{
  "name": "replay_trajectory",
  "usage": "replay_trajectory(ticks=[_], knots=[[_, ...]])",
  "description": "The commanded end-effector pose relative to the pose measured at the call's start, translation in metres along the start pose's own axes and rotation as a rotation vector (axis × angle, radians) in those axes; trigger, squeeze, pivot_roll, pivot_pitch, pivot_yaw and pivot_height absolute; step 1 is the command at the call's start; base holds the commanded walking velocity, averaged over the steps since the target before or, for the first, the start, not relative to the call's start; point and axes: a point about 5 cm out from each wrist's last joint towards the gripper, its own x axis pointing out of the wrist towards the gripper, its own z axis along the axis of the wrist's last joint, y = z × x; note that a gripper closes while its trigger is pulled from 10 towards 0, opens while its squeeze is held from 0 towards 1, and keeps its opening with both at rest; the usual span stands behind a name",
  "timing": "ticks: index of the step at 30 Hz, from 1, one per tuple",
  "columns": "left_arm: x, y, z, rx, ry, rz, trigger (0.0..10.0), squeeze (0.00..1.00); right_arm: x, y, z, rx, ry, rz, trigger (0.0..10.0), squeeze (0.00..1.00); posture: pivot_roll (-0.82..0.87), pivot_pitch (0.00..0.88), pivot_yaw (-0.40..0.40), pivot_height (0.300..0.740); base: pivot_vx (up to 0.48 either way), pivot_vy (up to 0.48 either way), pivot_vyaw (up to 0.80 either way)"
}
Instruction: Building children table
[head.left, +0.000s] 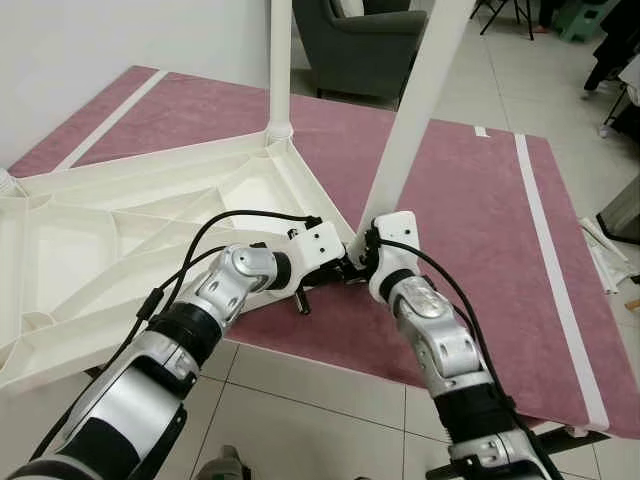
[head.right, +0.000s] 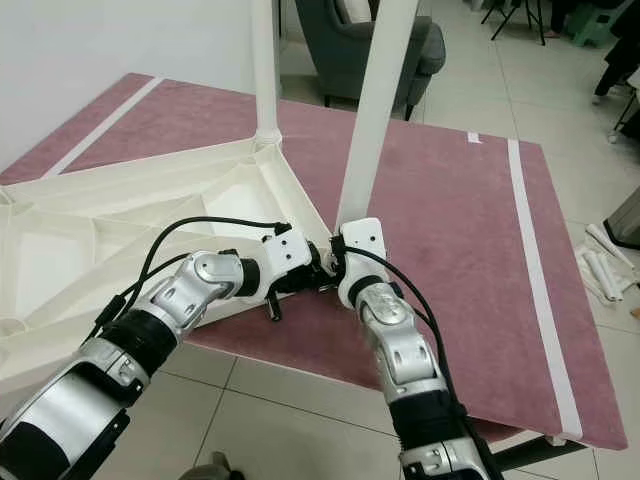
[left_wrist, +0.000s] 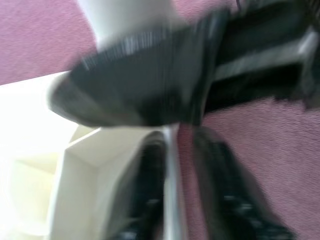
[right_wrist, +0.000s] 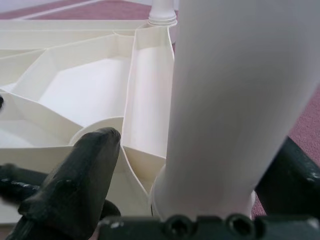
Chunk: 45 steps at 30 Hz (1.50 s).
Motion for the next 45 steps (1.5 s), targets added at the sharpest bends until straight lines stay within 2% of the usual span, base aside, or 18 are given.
replay_trajectory(ticks=[1, 4, 5, 6, 7, 8, 9, 11, 14, 16, 17, 18, 20, 22, 24, 28, 34, 45], knots=[[0.0, 0.0, 0.007, 0.028, -0.031, -0.007, 10.0, 1.0, -0.002, 0.001, 0.003, 0.012, -0.02, 0.022, 10.0, 0.0, 0.14, 0.033, -0.004, 0.74, 0.0, 0.0, 0.0], [-0.003, -0.001, 0.005, 0.025, -0.035, -0.004, 10.0, 1.0, -0.008, -0.003, 0.006, 0.012, -0.042, 0.033, 10.0, 0.0, 0.13, 0.031, -0.001, 0.74, 0.0, 0.0, 0.0], [-0.004, 0.0, 0.005, 0.023, -0.038, 0.003, 10.0, 0.86, -0.01, -0.004, 0.007, 0.011, -0.05, 0.038, 10.0, 0.0, 0.13, 0.032, -0.001, 0.74, 0.0, 0.0, 0.0], [-0.007, 0.002, 0.006, 0.018, -0.052, 0.014, 10.0, 0.47, -0.012, -0.007, 0.008, 0.003, -0.059, 0.038, 10.0, 0.0, 0.13, 0.03, 0.001, 0.74, 0.0, 0.0, 0.0], [-0.007, 0.002, 0.006, 0.018, -0.052, 0.014, 10.0, 0.47, -0.012, -0.007, 0.008, 0.003, -0.059, 0.038, 10.0, 0.0, 0.13, 0.03, 0.001, 0.74, 0.0, 0.0, 0.0], [-0.012, 0.004, 0.007, 0.012, -0.067, 0.02, 10.0, 0.0, -0.015, -0.01, 0.009, -0.003, -0.065, 0.035, 10.0, 0.0, 0.13, 0.029, 0.002, 0.74, 0.0, 0.0, 0.0], [-0.021, 0.007, 0.006, 0.002, -0.078, 0.033, 10.0, 0.0, -0.018, -0.014, 0.009, -0.007, -0.067, 0.03, 10.0, 0.0, 0.12, 0.028, 0.004, 0.74, 0.0, 0.0, 0.0], [-0.021, 0.007, 0.006, 0.002, -0.078, 0.033, 10.0, 0.0, -0.018, -0.014, 0.009, -0.007, -0.067, 0.03, 10.0, 0.0, 0.12, 0.028, 0.004, 0.74, 0.0, 0.0, 0.0], [-0.036, 0.01, 0.003, 0.003, -0.088, 0.049, 10.0, 0.0, -0.023, -0.019, 0.009, -0.009, -0.068, 0.026, 10.0, 0.0, 0.12, 0.027, 0.004, 0.74, 0.0, 0.0, 0.0], [-0.053, 0.01, 0.0, 0.005, -0.086, 0.063, 10.0, 0.0, -0.03, -0.02, 0.009, 0.006, -0.071, 0.038, 10.0, 0.0, 0.13, 0.025, 0.002, 0.74, 0.0, 0.0, 0.0], [-0.053, 0.01, 0.0, 0.005, -0.086, 0.063, 10.0, 0.0, -0.03, -0.02, 0.009, 0.006, -0.071, 0.038, 10.0, 0.0, 0.13, 0.025, 0.002, 0.74, 0.0, 0.0, 0.0], [-0.061, 0.007, -0.002, 0.009, -0.08, 0.061, 10.0, 0.0, -0.034, -0.019, 0.008, 0.016, -0.071, 0.048, 10.0, 0.0, 0.13, 0.025, -0.002, 0.74, 0.0, 0.0, 0.0], [-0.061, 0.007, -0.002, 0.009, -0.08, 0.061, 10.0, 0.0, -0.034, -0.019, 0.008, 0.016, -0.071, 0.048, 10.0, 0.0, 0.13, 0.025, -0.002, 0.74, 0.0, 0.0, 0.0], [-0.075, -0.004, -0.005, 0.005, -0.073, 0.062, 10.0, 0.0, -0.047, -0.013, 0.002, 0.058, -0.058, 0.071, 10.0, 0.0, 0.14, 0.019, -0.006, 0.74, 0.0, 0.0, 0.0], [-0.079, -0.007, -0.006, -0.005, -0.071, 0.092, 10.0, 0.0, -0.054, -0.009, -0.003, 0.079, -0.046, 0.085, 10.0, 0.0, 0.14, 0.017, -0.006, 0.74, 0.0, 0.0, 0.0], [-0.084, -0.011, -0.008, -0.045, -0.045, 0.187, 10.0, 0.0, -0.065, 0.001, -0.013, 0.109, -0.016, 0.101, 10.0, 0.0, 0.14, 0.009, -0.003, 0.74, 0.0, 0.0, 0.0], [-0.087, -0.013, -0.016, -0.071, 0.019, 0.23, 10.0, 0.0, -0.072, 0.014, -0.027, 0.138, 0.027, 0.102, 10.0, 0.0, 0.14, 0.0, -0.007, 0.74, 0.0, 0.0, 0.0], [-0.082, -0.008, -0.032, -0.128, 0.124, 0.226, 10.0, 0.0, -0.079, 0.021, -0.044, 0.149, 0.088, 0.104, 10.0, 0.0, 0.13, 0.0, -0.008, 0.74, 0.0, 0.0, 0.0]])
